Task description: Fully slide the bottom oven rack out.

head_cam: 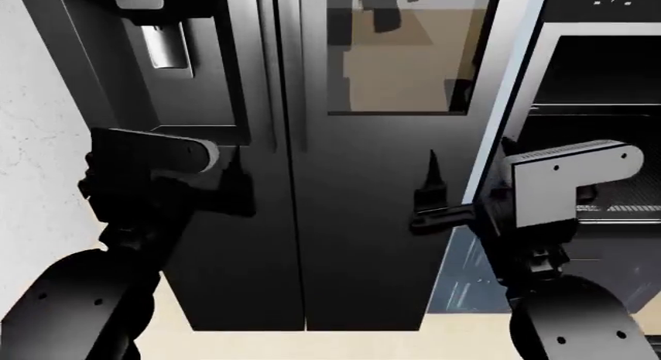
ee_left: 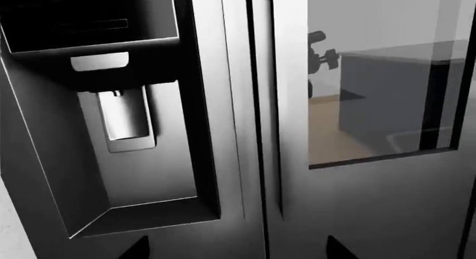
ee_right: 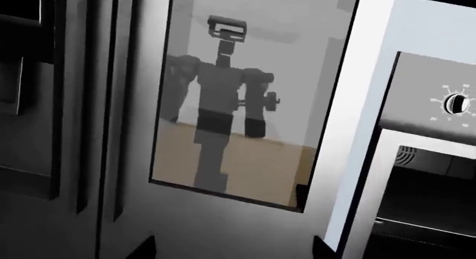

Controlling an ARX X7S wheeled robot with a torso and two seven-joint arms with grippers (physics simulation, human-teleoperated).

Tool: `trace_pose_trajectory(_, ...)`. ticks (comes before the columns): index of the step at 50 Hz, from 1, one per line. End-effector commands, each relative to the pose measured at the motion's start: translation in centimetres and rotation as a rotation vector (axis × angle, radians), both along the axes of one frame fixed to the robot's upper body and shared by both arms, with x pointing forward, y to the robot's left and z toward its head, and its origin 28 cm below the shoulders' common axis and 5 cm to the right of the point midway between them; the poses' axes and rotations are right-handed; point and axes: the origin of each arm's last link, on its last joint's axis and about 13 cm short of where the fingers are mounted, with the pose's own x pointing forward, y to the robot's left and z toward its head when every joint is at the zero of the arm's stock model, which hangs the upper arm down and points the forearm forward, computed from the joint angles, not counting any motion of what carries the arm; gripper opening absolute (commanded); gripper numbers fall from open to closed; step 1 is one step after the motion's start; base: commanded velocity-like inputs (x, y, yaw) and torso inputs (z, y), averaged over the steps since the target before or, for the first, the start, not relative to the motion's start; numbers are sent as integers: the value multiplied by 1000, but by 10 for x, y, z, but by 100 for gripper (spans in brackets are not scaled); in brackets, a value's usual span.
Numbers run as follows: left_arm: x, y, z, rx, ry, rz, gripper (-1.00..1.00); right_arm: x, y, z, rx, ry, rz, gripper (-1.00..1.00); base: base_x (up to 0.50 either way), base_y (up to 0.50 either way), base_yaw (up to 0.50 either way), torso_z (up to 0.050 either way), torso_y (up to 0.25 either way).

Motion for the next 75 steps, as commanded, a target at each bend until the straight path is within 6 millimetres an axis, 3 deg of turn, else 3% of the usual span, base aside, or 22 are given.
trace_pose_trajectory(1,-8,9,47,55,0,-49,100,-16,-8,52,-96,-15,39,100,0,0,0,50,12)
trace_pose_trajectory(8,-9,11,63,85,-11,-71,100,-18,-15,66,-107,-13,-11,100,0,0,0,50,9)
trace_pose_trajectory(11,-11,12,69,71,-9,-67,100,-20,-23,77,-78,-20,-144,100,0,0,0,50,7)
trace_pose_trajectory(14,-14,12,78,61,-8,-54,100,-29,-16,82,-105,29,6,100,0,0,0,50,7)
trace_pose_trajectory(27,-23,9,103,72,-14,-48,100,-42,-24,104,-102,43,-12,100,0,0,0,50,10)
trace_pose_trajectory(42,-26,15,111,120,7,21,100,-51,-30,112,-91,89,-58,100,-49,-132,0,45,8)
trace_pose_trajectory(75,-24,14,104,109,-9,-3,100,-39,-33,103,-96,116,-64,100,-69,-500,0,0,0)
